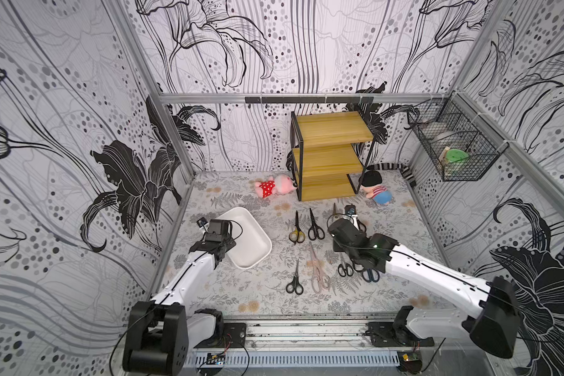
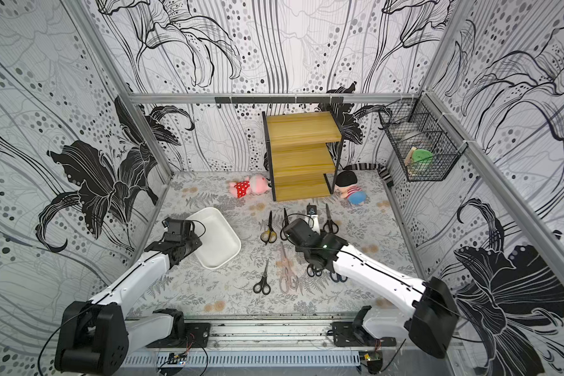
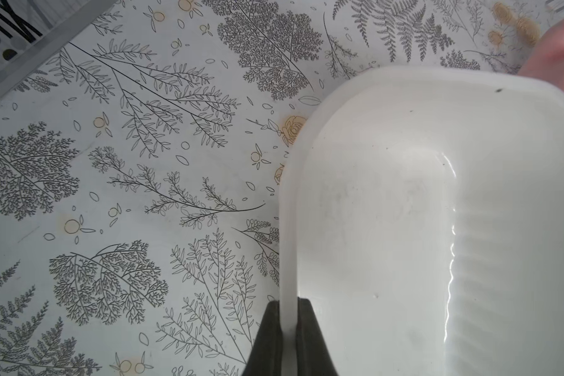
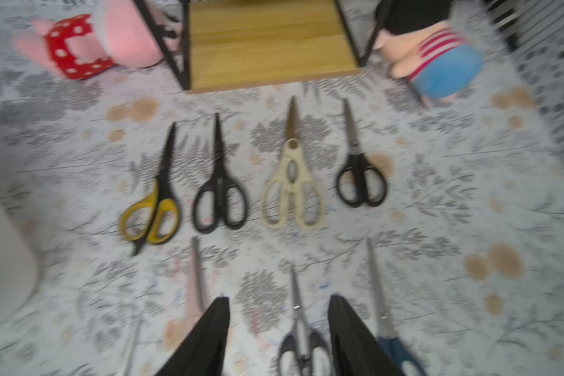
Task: Take the scissors out of the storage box
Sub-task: Place the storage box at the center of the board.
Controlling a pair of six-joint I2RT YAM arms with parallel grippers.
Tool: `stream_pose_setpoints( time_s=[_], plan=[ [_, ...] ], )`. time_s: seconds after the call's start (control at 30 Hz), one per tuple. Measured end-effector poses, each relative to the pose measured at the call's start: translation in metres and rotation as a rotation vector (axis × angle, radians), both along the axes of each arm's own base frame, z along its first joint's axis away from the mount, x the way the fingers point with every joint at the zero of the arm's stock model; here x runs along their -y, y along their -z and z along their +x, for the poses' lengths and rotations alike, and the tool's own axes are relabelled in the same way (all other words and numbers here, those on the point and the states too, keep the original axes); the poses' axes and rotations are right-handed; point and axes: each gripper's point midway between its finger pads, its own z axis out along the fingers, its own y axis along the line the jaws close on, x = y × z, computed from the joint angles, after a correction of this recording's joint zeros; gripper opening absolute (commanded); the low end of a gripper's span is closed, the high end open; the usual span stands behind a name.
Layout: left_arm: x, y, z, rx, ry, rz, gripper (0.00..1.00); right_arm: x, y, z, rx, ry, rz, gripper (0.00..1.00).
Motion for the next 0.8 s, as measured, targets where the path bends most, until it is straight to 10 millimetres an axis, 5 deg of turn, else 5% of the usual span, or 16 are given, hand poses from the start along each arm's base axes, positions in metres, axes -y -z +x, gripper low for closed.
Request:
stream_pose_setpoints(
  time_s=[0.27, 0.53, 0.6, 0.73, 0.8],
  plan=[
    [0.011, 0.01, 0.021, -0.048, 0.019, -0.054, 0.0, 0.122, 0.037, -0.001, 0.068, 0.198, -0.168, 0.64],
    [0.013, 0.024, 0.034, -0.069, 0.019, -0.069, 0.04, 0.179, 0.059, 0.015, 0.123, 0.285, -0.201, 0.65],
    [0.014, 0.023, 0.038, -0.063, 0.021, -0.071, 0.21, 0.19, 0.072, 0.018, 0.117, 0.307, -0.192, 0.65],
    [0.016, 0.032, 0.039, -0.084, 0.032, -0.076, 0.85, 0.193, 0.104, 0.027, 0.09, 0.272, -0.214, 0.66],
    [0.016, 0.033, 0.038, -0.093, 0.035, -0.077, 0.97, 0.193, 0.108, 0.037, 0.106, 0.255, -0.208, 0.67]
  ],
)
